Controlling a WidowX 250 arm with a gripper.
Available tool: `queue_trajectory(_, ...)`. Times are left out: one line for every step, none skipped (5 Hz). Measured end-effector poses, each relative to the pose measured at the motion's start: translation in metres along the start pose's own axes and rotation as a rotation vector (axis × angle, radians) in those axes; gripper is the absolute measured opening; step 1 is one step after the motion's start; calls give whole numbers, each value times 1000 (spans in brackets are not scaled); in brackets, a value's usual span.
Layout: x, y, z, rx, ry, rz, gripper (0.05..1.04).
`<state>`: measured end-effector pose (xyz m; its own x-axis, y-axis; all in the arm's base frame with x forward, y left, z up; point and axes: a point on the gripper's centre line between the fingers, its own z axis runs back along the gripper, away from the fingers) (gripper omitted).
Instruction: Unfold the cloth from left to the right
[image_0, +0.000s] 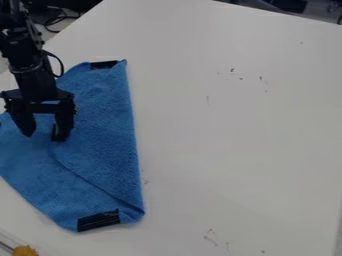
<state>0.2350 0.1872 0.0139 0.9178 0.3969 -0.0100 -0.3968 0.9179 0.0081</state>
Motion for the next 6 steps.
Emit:
queue_trajectory(2,-1,0,6,12,-2,997)
queue_trajectory(4,-5,-3,16,28,-18,930)
queue_trajectory(8,-8,-3,23,28,-24,639)
queue_trajectory(9,-7,-2,31,26,-39,340)
queue_trajectory(9,-6,-2,33,25,-41,139)
queue_trajectory(9,-7,-2,33,21,-41,59)
